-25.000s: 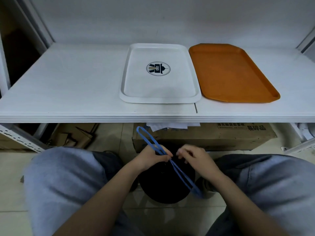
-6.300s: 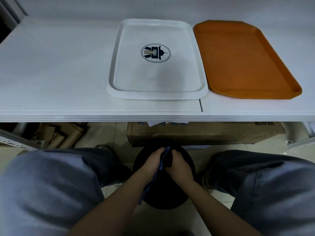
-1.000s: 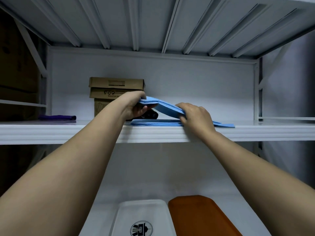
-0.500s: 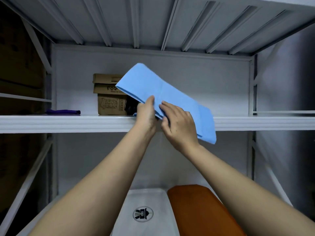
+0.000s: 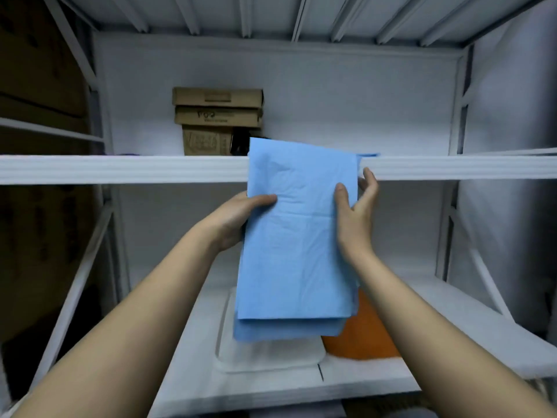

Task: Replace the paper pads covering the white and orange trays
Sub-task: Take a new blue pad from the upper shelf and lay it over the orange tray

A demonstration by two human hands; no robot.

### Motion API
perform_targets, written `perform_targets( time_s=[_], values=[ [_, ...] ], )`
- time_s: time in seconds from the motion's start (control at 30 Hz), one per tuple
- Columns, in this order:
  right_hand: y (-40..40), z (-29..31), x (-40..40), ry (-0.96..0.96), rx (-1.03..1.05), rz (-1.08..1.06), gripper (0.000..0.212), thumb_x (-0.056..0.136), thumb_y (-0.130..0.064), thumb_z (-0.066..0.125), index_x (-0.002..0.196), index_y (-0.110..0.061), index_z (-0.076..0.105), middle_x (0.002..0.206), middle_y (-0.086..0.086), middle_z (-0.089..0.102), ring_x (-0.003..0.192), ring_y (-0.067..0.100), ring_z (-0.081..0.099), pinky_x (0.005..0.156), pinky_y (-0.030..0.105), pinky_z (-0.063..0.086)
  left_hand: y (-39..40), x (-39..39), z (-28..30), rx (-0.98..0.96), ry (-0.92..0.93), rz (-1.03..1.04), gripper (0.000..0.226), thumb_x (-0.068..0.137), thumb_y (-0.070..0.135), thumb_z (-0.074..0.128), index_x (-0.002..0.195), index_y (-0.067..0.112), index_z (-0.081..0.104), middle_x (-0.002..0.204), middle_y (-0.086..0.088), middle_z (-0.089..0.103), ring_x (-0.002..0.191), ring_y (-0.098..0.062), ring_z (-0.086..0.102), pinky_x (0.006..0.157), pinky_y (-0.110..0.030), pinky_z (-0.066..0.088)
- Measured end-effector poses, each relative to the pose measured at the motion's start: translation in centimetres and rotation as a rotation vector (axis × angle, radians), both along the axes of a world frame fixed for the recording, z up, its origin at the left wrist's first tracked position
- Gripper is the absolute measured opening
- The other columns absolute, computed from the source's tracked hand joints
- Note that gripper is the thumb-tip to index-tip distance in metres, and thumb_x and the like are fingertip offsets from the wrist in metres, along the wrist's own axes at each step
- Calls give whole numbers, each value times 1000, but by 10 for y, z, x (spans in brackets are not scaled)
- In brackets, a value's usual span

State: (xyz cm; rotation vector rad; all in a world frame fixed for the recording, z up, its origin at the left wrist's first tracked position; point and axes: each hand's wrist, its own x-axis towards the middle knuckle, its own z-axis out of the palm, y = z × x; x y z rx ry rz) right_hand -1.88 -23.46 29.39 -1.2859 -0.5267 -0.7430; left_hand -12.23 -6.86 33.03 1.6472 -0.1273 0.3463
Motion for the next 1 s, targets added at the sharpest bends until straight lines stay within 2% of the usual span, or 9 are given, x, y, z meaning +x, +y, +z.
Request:
perform_targets(
  time_s=[0.1, 0.2, 0.33, 0.43, 0.53, 0.63, 0.77, 0.87, 1.0],
  values=[
    [1, -51, 2, 217, 66, 159, 54, 95, -26, 55, 140, -14, 29, 140, 4, 42, 128, 19, 44, 107, 34, 37, 9, 0, -34, 51, 133, -25, 24, 93, 23, 57, 115, 16, 63, 111, -1, 71, 101, -20, 68, 90, -35, 52],
    [3, -96, 3, 432, 27, 371, 41, 92, -33, 59, 126, -20, 41, 126, 1, 56, 112, 21, 59, 98, 43, 47, 16, 6, -69, 6, 218, -25, 24, 94, 22, 56, 116, 14, 62, 111, -2, 71, 101, -21, 68, 90, -35, 52],
    [3, -133, 11, 623, -17, 630, 37, 87, -23, 67, 121, -12, 56, 113, 7, 70, 98, 25, 69, 84, 40, 56, 29, 19, -113, -106, 299, 15, 23, 94, 20, 55, 117, 15, 60, 111, -2, 71, 99, -20, 68, 85, -34, 54],
    [-1, -153, 22, 680, -227, 707, 39, 84, -21, 69, 121, -11, 59, 111, 4, 71, 98, 22, 69, 83, 38, 57, 40, 29, -142, -247, 337, 55, 25, 94, 20, 55, 118, 13, 60, 110, -4, 71, 98, -21, 68, 84, -36, 54],
    [1, -168, 38, 694, -437, 624, 37, 85, -21, 69, 120, -14, 59, 112, 2, 70, 95, 18, 69, 74, 30, 57, 49, 45, -166, -389, 367, 77, 30, 95, 19, 54, 122, 7, 58, 113, -8, 70, 102, -25, 67, 88, -38, 53],
    [11, -175, 59, 691, -481, 489, 27, 90, -16, 61, 117, -13, 58, 114, 3, 67, 91, 15, 67, 70, 27, 55, 52, 61, -188, -489, 417, -26, 34, 95, 24, 54, 126, 11, 57, 119, -7, 67, 109, -25, 64, 92, -40, 50],
    [18, -170, 81, 656, -533, 417, 18, 92, -9, 55, 109, -13, 59, 103, 2, 67, 80, 8, 64, 62, 17, 51, 53, 75, -212, -226, 554, -57, 30, 91, 18, 59, 121, 20, 57, 115, 0, 70, 107, -20, 65, 92, -40, 52],
    [19, -167, 100, 620, -567, 401, 23, 92, -13, 56, 114, -9, 57, 108, 4, 66, 91, 18, 65, 72, 27, 52, 54, 91, -220, -151, 533, 42, 25, 93, 12, 54, 115, 23, 57, 113, 2, 69, 104, -18, 66, 90, -38, 54],
    [19, -178, 130, 626, -559, 268, 33, 91, -19, 57, 122, -10, 49, 111, 4, 60, 103, 26, 60, 87, 39, 48, 51, 118, -221, -263, 479, 155, 26, 93, 7, 50, 115, 20, 57, 111, 2, 68, 102, -18, 65, 86, -36, 55]
  ],
)
